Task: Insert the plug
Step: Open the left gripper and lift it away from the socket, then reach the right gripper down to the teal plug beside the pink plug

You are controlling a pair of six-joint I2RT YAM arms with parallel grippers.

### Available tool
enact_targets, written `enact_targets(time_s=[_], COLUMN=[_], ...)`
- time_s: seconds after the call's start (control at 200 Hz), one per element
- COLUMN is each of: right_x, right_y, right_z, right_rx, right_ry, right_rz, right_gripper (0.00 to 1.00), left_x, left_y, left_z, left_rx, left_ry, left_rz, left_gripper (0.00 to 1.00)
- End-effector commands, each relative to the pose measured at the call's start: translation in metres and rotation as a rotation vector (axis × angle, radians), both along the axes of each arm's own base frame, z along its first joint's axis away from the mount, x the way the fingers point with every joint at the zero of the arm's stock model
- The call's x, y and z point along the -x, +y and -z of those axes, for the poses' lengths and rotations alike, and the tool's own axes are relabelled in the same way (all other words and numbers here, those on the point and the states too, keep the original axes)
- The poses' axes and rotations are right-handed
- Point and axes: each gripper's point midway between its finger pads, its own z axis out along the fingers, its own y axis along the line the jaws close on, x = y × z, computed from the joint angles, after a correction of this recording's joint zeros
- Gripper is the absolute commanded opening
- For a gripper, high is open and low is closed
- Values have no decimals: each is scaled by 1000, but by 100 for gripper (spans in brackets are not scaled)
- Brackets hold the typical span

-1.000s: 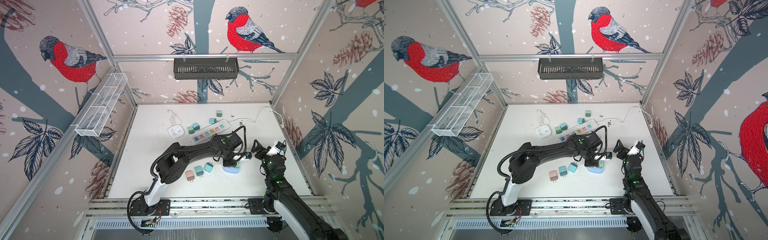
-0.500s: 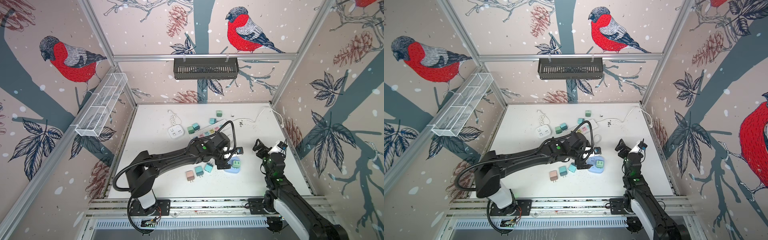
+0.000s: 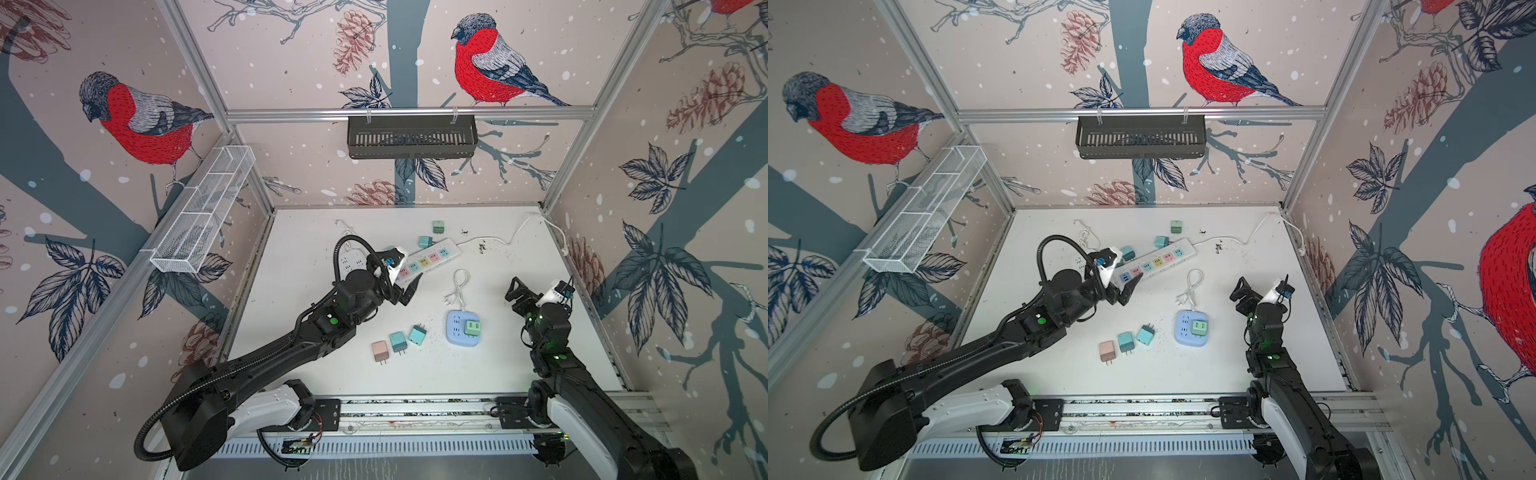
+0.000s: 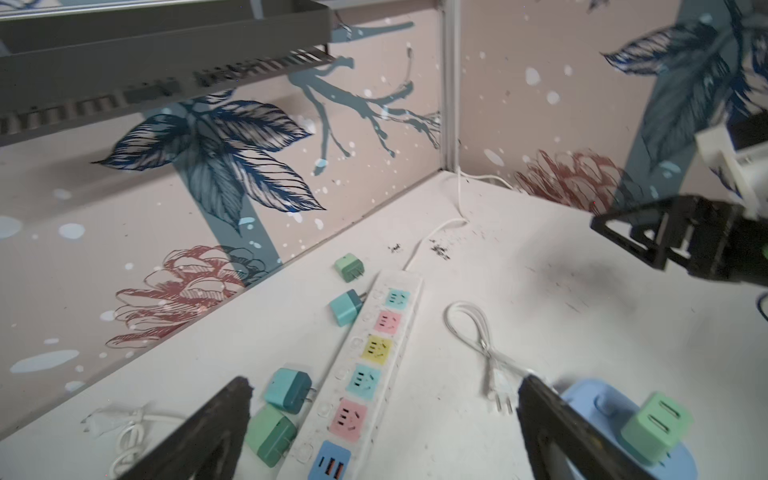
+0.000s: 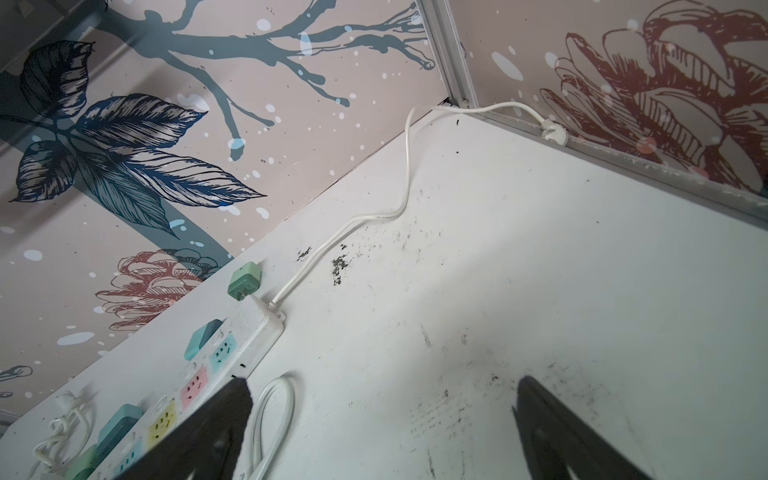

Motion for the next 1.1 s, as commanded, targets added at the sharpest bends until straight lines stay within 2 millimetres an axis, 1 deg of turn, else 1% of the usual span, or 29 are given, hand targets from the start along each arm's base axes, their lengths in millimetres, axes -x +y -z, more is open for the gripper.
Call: enact_targets(time_s=[0.0, 0.13, 0.18, 0.325, 0.395, 0.455, 0.52, 0.59, 0.695, 0.765, 0.821, 0.881, 0.926, 0.971, 1.011, 1.096], right_x=[2, 3, 2, 1, 0, -2, -3, 0, 10, 15, 21, 26, 30, 33, 40, 51], right_y=[0, 0, 2, 17, 29, 41, 58, 82, 130, 156, 178, 197, 210, 220, 233, 254], right_z=[-5, -5, -5, -7, -15, -24, -34, -46, -63, -67, -70, -67, -62, -53, -43, -22], right_rx=[8, 2, 6, 4, 9, 12, 16, 8, 6, 36, 77, 117, 142, 162, 174, 185], right_ry=[-26, -29, -28, -31, -25, -7, 1, -8, -55, -52, -44, -8, 33, 80, 118, 199], right_rz=[-5, -1, -17, -100, -165, -216, -283, -364, -553, -619, -656, -665, -671, -673, -700, -725], right_gripper=[100, 100, 100, 100, 100, 100, 100, 100, 100, 100, 100, 95, 92, 88, 84, 79], left_x=[-3, -5, -5, -10, -9, -4, 2, 2, -11, -22, -27, -27, -26, -25, -24, -24], left_y=[-3, -7, -7, 1, 6, 10, 13, 21, 42, 63, 74, 79, 81, 81, 82, 83], left_z=[-27, -26, -26, -30, -35, -40, -47, -53, -54, -48, -45, -43, -45, -45, -45, -44], left_rx=[145, 158, 163, 196, 225, 260, 296, 333, 398, 462, 501, 523, 538, 539, 540, 526], left_ry=[9, 30, 29, 38, 39, 31, 16, 7, 58, 111, 135, 147, 141, 137, 133, 132], left_rz=[33, 44, 45, -10, -26, -20, -7, -40, -186, -332, -408, -437, -438, -431, -430, -437], left_gripper=[99, 99, 99, 99, 99, 99, 99, 99, 99, 99, 99, 98, 99, 98, 98, 98])
